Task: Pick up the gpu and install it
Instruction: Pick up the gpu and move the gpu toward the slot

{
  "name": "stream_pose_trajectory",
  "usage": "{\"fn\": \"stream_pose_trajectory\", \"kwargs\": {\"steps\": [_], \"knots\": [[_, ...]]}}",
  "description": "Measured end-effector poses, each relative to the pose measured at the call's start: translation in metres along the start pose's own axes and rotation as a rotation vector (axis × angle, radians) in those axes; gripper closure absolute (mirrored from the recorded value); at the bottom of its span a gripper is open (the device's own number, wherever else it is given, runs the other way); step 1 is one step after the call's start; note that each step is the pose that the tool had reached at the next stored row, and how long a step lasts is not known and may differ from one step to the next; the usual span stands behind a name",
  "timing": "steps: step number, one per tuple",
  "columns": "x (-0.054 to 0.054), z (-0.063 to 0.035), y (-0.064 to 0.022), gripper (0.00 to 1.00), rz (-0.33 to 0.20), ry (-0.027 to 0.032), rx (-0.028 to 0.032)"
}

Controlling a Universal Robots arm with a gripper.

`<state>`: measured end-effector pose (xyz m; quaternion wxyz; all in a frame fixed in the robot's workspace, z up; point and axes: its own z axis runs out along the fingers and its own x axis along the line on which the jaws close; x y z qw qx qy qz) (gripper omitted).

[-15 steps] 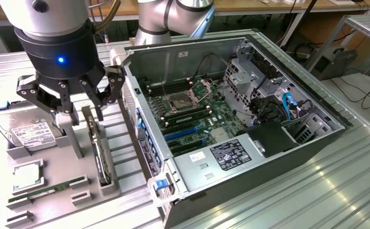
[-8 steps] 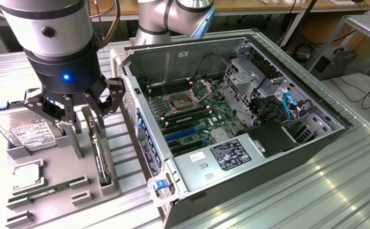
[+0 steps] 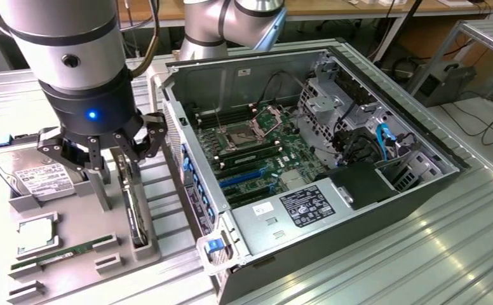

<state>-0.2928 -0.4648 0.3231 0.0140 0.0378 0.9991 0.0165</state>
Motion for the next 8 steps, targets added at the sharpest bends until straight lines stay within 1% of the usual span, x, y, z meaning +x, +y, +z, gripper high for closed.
{"fn": "stream_pose_trajectory", "kwargs": {"steps": [8], "knots": [[0.001,0.0169,-0.0006,0.55,0.0,0.0,0.0001]]}}
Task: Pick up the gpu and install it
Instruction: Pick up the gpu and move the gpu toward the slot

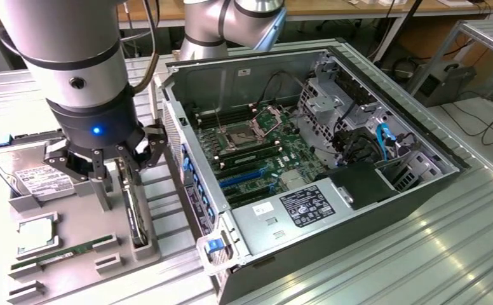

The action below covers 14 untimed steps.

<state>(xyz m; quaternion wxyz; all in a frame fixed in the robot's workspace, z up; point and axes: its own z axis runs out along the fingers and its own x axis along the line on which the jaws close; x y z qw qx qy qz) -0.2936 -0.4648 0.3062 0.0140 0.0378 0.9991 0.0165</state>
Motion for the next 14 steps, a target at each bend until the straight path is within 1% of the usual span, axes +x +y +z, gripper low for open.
{"fn": "stream_pose_trajectory", "kwargs": {"steps": [5,7,14], "knots": [[0.001,0.01,-0.0004,0.55,0.0,0.0001,0.0001],[0.002,0.0171,-0.0007,0.55,0.0,0.0,0.0],[0.004,0.0328,-0.0015,0.55,0.0,0.0001,0.0001]]}}
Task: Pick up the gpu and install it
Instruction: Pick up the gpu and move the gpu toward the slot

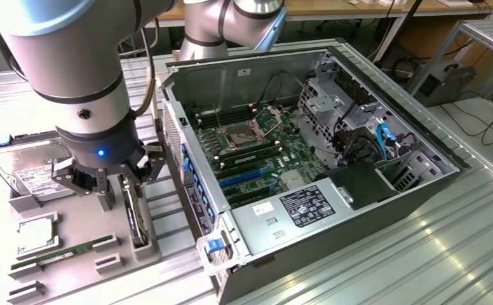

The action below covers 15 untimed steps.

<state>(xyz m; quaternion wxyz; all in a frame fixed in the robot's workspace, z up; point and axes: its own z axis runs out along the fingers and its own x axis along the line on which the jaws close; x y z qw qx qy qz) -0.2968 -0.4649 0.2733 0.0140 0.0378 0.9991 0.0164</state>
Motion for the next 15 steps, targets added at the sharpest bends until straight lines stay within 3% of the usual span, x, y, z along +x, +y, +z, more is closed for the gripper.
{"fn": "stream_pose_trajectory", "kwargs": {"steps": [9,15], "knots": [[0.001,0.0211,-0.0015,0.55,0.002,-0.0002,-0.0009],[0.001,0.0261,-0.0017,0.55,0.002,0.0001,-0.0038]]}}
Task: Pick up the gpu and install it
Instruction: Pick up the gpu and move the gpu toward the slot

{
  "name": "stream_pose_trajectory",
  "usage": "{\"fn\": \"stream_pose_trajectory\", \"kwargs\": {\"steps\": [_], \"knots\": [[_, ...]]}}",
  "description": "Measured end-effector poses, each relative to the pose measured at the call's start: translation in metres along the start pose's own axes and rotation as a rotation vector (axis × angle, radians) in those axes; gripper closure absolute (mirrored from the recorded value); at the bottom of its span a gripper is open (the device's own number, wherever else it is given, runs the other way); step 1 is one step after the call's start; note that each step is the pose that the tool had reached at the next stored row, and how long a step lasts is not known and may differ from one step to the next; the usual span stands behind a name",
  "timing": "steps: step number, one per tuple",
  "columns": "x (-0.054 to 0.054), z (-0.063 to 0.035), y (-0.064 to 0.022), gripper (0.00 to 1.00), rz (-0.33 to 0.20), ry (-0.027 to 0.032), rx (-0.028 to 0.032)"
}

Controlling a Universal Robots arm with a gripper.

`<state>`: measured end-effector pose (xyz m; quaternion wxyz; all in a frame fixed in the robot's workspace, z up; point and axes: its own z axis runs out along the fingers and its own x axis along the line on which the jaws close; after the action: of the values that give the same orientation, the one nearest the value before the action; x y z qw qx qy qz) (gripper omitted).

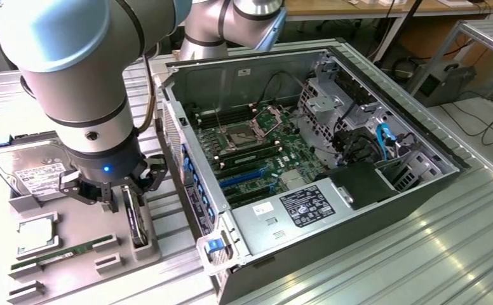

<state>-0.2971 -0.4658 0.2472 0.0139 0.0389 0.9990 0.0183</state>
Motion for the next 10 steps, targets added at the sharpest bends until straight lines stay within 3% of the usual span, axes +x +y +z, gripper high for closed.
{"fn": "stream_pose_trajectory", "kwargs": {"steps": [10], "knots": [[0.0001,0.0018,0.0013,0.55,0.0,0.0001,-0.0014]]}}
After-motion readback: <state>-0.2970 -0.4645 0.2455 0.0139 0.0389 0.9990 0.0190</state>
